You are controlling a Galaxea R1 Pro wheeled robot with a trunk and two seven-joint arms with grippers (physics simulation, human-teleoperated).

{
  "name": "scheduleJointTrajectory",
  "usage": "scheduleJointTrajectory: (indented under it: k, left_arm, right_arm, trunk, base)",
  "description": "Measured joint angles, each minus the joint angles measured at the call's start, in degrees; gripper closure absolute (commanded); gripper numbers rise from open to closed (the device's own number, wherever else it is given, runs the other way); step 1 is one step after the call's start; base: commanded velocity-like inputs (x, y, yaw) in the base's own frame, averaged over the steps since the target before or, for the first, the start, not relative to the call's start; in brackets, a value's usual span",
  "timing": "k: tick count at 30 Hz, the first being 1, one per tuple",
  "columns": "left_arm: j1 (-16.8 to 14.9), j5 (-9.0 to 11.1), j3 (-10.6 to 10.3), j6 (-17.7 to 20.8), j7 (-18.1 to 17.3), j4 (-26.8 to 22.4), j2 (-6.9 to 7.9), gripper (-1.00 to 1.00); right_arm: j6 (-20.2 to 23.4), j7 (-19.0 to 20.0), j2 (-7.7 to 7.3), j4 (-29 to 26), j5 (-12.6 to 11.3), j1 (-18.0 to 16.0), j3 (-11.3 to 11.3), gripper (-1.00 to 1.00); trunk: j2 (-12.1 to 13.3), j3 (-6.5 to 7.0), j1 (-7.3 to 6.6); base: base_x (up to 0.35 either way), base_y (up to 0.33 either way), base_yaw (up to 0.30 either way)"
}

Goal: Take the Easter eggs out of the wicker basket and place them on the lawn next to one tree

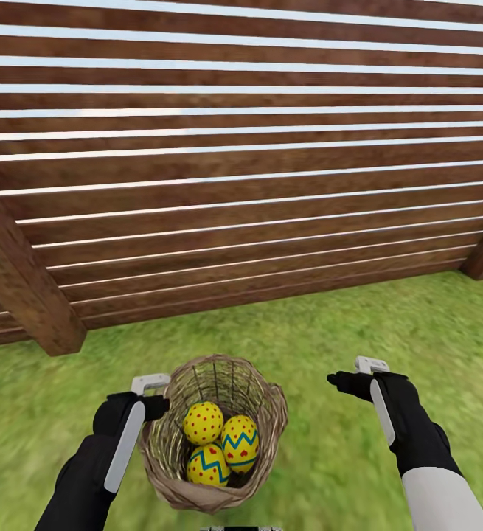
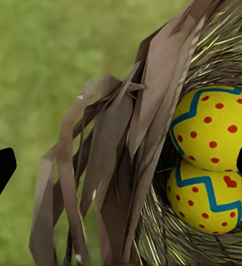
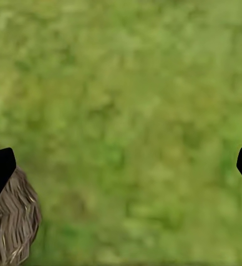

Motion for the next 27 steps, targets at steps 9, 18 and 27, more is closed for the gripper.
scheduleJointTrajectory:
  k: [9,18,27]
  left_arm:
    - [0.0,0.0,0.0,0.0,0.0,0.0,0.0,-1.0]
    - [0.0,-0.01,0.0,0.0,0.0,0.0,0.0,-1.0]
    - [-0.08,-0.55,0.01,0.1,0.02,0.72,-0.02,1.0]
  right_arm:
    - [0.0,0.01,0.0,0.0,0.0,0.0,0.0,-1.0]
    - [0.0,0.01,0.0,-0.01,-0.01,0.0,0.0,-1.0]
    - [0.0,0.01,0.08,0.02,-0.01,0.0,0.0,-1.0]
  trunk:
    - [-3.61,-1.62,1.98]
    - [-4.03,-1.8,2.2]
    - [-4.03,-1.8,2.2]
  base:
    - [0.0,0.0,0.0]
    - [0.0,0.0,0.0]
    - [0.0,0.0,0.0]
